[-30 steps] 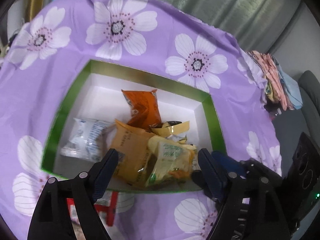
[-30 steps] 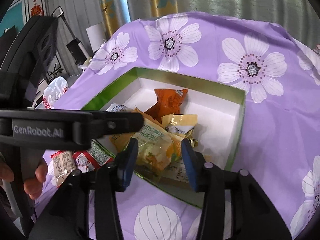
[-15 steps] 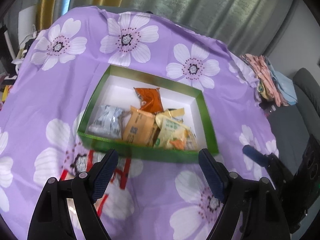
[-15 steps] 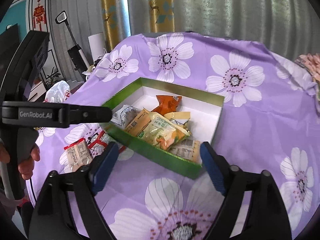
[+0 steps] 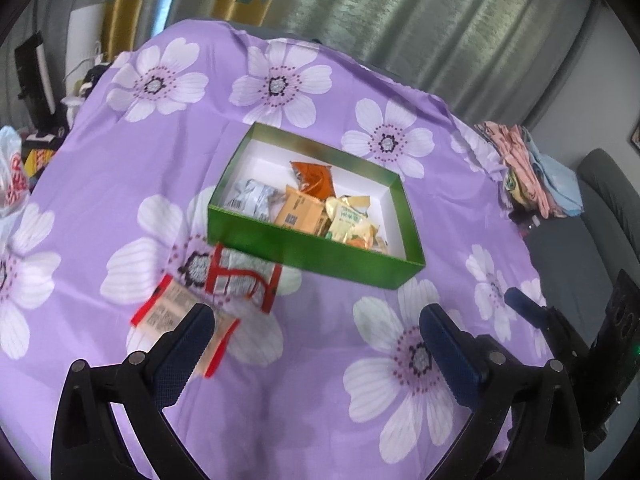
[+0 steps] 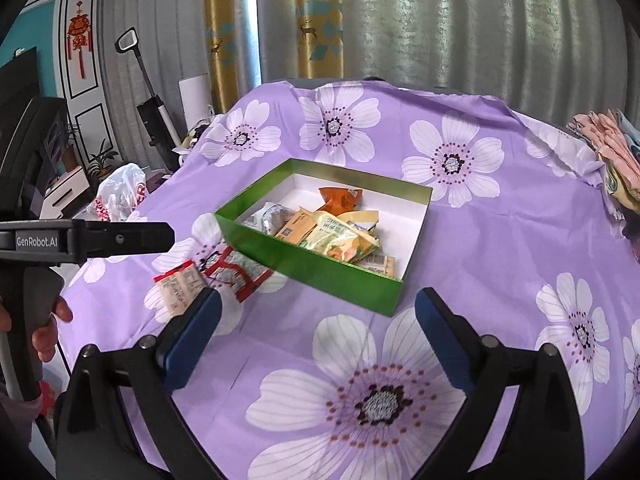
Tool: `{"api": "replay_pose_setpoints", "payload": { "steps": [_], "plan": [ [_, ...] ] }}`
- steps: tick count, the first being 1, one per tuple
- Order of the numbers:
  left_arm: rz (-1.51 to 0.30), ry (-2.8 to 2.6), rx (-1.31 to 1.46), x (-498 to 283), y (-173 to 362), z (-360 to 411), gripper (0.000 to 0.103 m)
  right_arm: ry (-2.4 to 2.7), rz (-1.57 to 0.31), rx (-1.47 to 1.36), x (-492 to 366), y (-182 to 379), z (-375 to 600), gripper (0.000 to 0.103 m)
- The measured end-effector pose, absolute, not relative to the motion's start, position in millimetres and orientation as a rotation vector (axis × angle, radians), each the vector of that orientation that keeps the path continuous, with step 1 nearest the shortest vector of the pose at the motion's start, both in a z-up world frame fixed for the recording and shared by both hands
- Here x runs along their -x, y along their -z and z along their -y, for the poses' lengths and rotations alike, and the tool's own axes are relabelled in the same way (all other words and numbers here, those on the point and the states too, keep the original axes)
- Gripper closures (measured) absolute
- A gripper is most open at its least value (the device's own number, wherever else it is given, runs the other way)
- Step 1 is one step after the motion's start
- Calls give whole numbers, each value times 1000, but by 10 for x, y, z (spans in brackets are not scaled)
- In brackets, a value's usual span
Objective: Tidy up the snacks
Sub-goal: 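Open the left gripper and withdraw it from the green box, then move the left gripper toward the beige red-edged snack packet on the cloth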
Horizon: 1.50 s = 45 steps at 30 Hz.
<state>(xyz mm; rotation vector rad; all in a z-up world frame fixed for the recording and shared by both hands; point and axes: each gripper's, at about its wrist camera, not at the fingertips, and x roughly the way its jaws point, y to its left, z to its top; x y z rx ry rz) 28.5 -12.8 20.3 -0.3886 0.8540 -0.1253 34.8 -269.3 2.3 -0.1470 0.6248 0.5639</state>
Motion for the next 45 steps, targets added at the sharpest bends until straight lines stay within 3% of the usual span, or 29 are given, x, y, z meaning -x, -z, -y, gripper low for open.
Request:
{"api": "replay_pose_setpoints", "payload": {
  "steps": [18, 45],
  "plan": [
    [-861, 115, 410, 160, -144, 22, 1, -567, -582, 169, 61, -125, 2684, 5],
    [-892, 109, 426, 184, 119, -122, 1, -614, -657, 210, -9, 137, 2373, 5]
  ]
}}
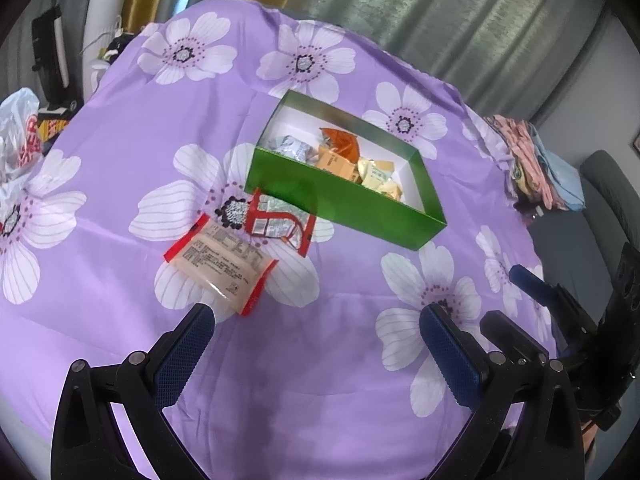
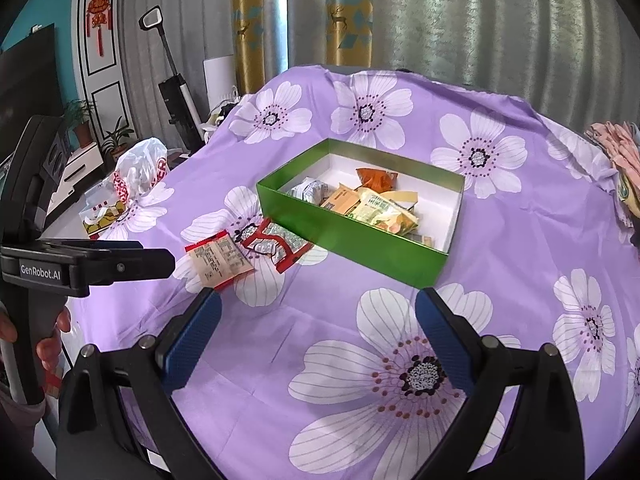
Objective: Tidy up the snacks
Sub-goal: 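Move the left gripper toward the beige red-edged snack packet on the cloth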
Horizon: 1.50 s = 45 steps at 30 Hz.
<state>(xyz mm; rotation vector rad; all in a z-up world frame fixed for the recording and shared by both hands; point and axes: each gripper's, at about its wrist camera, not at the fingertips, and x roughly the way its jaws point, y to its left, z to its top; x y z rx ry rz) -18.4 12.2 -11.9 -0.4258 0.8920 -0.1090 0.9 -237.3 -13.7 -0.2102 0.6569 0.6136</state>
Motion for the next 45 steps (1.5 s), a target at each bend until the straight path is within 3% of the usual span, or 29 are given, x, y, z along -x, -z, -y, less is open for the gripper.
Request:
{"api": "replay_pose_setpoints", "payload": {
  "steps": [20, 34, 41, 43, 45],
  "plan": [
    [-895, -25, 386, 131, 610, -595, 1, -792, -828, 175, -141, 753, 1897, 5],
    [-921, 6, 295, -488, 697, -845, 1, -927, -957, 51, -353, 1152, 1290, 8],
    [-963, 37, 268, -644, 845, -842, 9, -938, -1006, 27, -476, 1286, 1051, 17],
    [-974, 47, 260, -652, 892, -837, 21, -936, -998, 37, -492, 1287, 995, 17],
    [-993, 54, 272, -670, 951, -860, 26, -937, -1000, 33, -516, 1295, 948, 17]
  ]
}}
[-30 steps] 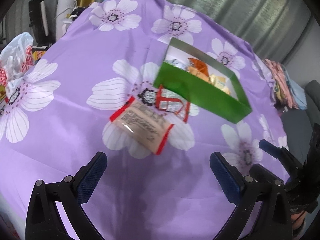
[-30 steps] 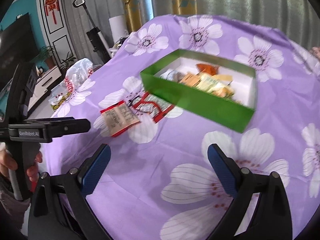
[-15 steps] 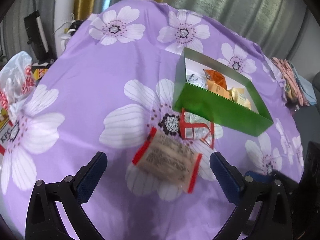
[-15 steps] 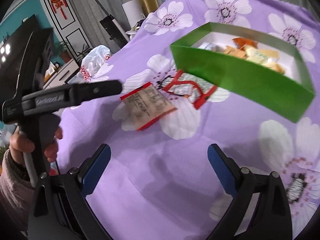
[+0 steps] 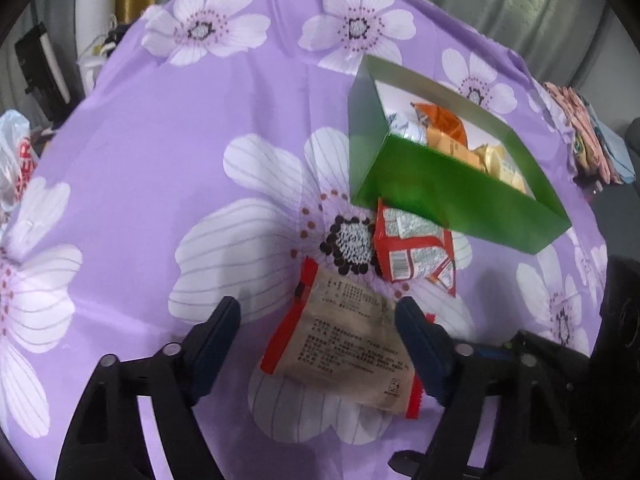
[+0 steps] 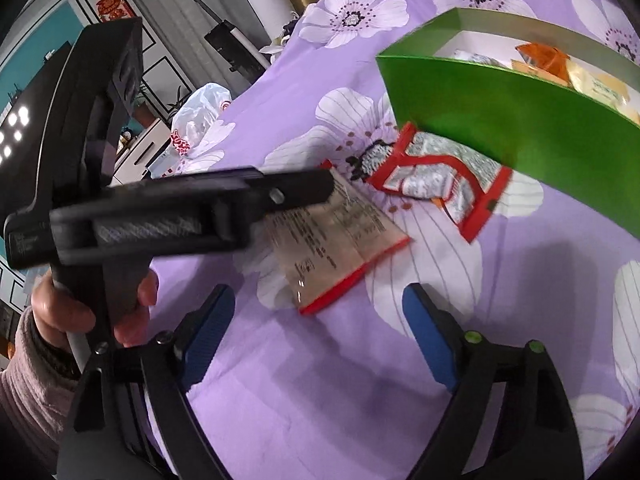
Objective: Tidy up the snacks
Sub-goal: 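Move the left gripper toward the beige red-edged snack packet on the cloth, then close the left gripper on the beige red-edged packet and lift it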
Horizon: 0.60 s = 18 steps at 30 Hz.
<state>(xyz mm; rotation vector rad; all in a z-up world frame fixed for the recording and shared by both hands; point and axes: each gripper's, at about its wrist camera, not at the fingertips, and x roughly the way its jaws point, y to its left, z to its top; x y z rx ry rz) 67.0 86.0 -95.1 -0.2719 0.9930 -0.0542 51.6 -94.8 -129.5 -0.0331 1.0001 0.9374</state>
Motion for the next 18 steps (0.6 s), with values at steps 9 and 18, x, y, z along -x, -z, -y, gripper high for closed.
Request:
{"api": "replay_pose_setpoints", "payload": {
  "steps": [9, 18],
  "plan": [
    [-1001, 79, 311, -644, 1004, -952, 54, -949, -986, 51, -648, 1323, 778, 17],
    [-1013, 124, 294, -566, 994, -793, 65, -948, -985, 88, -710, 1338, 822, 40]
  ]
}}
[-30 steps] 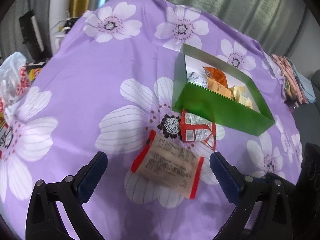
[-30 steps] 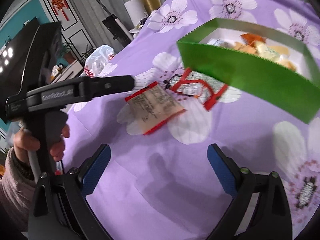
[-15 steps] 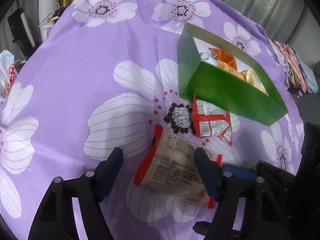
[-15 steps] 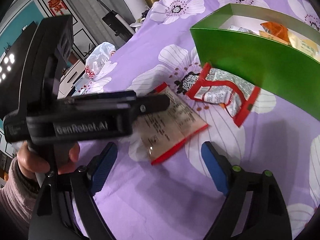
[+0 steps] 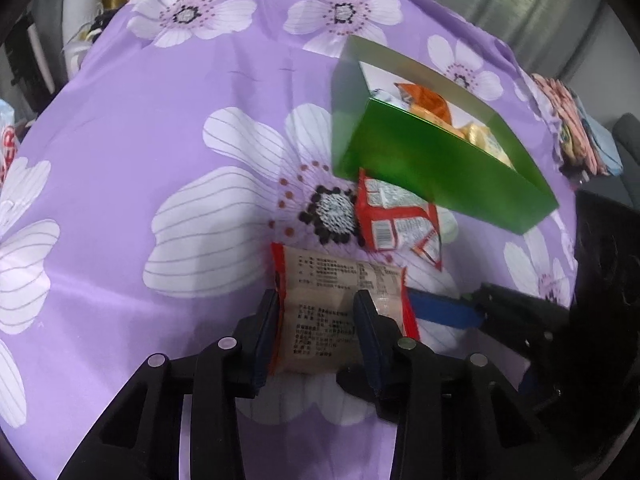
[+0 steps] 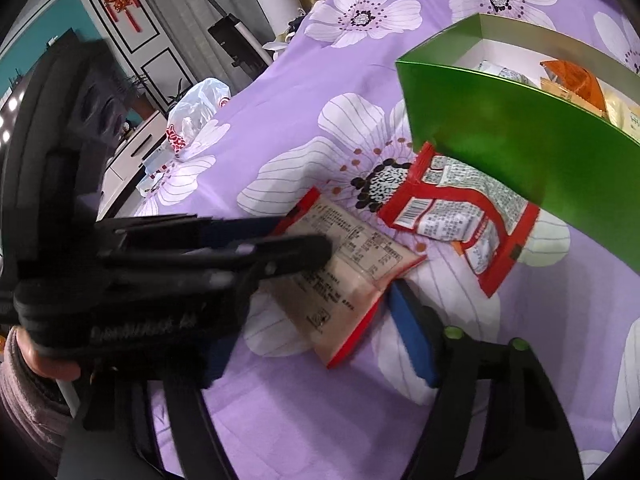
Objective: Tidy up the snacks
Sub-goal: 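Close the left gripper on the beige red-edged packet and lift it, then carry the beige packet over the green box and lower it inside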
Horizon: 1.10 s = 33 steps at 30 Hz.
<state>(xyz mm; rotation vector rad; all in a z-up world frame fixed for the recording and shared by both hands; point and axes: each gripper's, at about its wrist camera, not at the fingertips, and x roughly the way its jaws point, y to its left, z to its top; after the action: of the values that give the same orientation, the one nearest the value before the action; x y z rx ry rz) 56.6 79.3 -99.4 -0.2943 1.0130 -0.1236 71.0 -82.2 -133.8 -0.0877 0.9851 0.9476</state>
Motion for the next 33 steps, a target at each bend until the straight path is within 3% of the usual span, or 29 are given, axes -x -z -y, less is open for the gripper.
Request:
{"api": "replay_pose_setpoints", "payload": {
  "steps": [4, 8, 13, 23, 33],
  "plan": [
    [-1015, 136, 338, -520, 1005, -800, 65, -958, -963, 144, -643, 1327, 812, 52],
    [-1012, 145, 383, -437, 1004, -828, 65, -975, -953, 153, -586, 1317, 843, 56],
    [-1009, 142, 411, -361, 985, -817, 66, -983, -948, 146, -523, 1302, 937, 69],
    [-1011, 180, 447, -203, 959, -630, 68, -966, -927, 147, -395, 1251, 1231, 77],
    [-1013, 212, 433, -148, 892, -348, 68, -923, -912, 123, -281, 1205, 1517, 79]
  ]
}}
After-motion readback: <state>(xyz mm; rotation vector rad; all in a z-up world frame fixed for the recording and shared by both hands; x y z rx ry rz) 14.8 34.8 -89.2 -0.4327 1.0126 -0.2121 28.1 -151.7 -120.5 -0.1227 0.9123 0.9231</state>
